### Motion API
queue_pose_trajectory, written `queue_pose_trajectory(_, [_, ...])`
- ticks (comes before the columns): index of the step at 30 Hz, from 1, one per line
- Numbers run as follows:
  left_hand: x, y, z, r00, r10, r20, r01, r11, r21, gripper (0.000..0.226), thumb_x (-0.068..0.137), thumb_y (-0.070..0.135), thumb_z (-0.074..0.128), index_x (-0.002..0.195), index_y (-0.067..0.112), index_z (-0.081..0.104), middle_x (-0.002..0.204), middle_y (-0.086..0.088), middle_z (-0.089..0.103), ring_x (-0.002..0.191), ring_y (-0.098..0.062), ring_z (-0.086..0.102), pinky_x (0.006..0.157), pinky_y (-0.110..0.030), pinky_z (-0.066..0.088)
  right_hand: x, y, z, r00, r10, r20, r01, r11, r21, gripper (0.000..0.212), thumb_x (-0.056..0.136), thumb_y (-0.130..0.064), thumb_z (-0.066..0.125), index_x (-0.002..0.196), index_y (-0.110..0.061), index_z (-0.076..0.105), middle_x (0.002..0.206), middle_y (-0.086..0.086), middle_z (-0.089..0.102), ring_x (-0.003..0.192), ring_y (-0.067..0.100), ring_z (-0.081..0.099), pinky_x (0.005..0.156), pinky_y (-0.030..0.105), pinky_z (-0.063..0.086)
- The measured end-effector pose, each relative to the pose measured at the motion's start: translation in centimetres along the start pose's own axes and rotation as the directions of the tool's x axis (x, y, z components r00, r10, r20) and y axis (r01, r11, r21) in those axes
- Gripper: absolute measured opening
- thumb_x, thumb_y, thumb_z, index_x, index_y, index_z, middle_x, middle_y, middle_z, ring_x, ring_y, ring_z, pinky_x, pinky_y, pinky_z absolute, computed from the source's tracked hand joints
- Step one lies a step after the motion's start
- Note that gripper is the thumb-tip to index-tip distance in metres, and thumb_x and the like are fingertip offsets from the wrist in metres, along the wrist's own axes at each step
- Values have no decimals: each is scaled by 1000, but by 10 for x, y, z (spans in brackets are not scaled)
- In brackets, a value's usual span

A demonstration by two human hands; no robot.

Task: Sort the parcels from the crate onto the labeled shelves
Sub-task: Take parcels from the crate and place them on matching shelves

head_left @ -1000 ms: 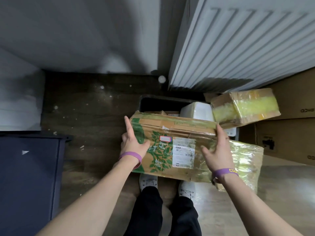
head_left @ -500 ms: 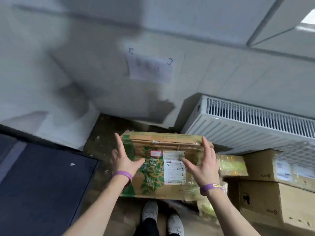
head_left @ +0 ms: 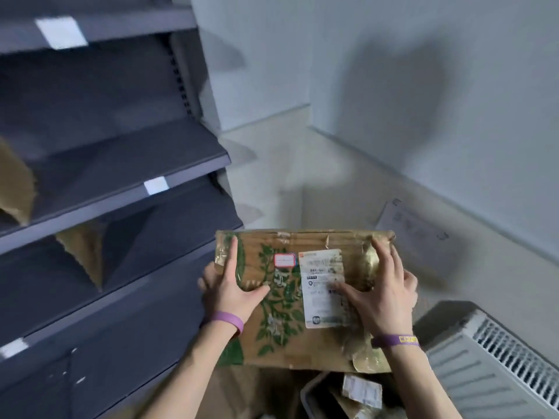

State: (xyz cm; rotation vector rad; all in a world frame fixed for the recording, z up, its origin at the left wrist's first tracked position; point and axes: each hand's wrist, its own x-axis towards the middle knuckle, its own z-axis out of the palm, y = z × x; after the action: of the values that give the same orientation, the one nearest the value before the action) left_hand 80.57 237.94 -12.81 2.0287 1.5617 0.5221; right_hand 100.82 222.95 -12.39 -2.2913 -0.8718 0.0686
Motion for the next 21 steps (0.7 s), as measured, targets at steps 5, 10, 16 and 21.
queue_pose_trajectory(5, [-42,-17,-83,989,-62,-136,62,998,-9,100,67,55,73,136,66,2,139,-5,25,124,-28,24,107,-39,29,-12,-63,-15,981,-168,99,165,986,38,108,53,-67,80,145,-46,29,155,0,29,119,41,39,97,51,37])
queue_pose_trajectory(10, [-69,-29,-157,944,-81,-319,110,991,74,101,64,60,72,138,65,4,141,-1,18,119,-26,24,106,-39,31,-19,-134,-18,939,-286,191,264,956,131,109,57,-66,78,147,-53,17,158,-2,22,129,39,30,107,52,30])
queue_pose_trajectory(16, [-92,-61,-220,877,-168,-450,227,970,81,102,66,59,72,141,61,4,142,-2,16,119,-28,25,102,-41,35,-42,-207,2,879,-410,243,361,906,222,108,62,-65,77,148,-52,11,158,-1,21,130,39,29,108,53,29])
queue_pose_trajectory(21, [-112,-86,-257,830,-199,-521,284,955,88,102,68,57,73,142,59,4,142,-2,14,121,-29,24,103,-42,31,-69,-246,16,835,-486,257,420,866,273,107,64,-64,76,148,-49,13,157,1,23,130,40,29,108,55,31])
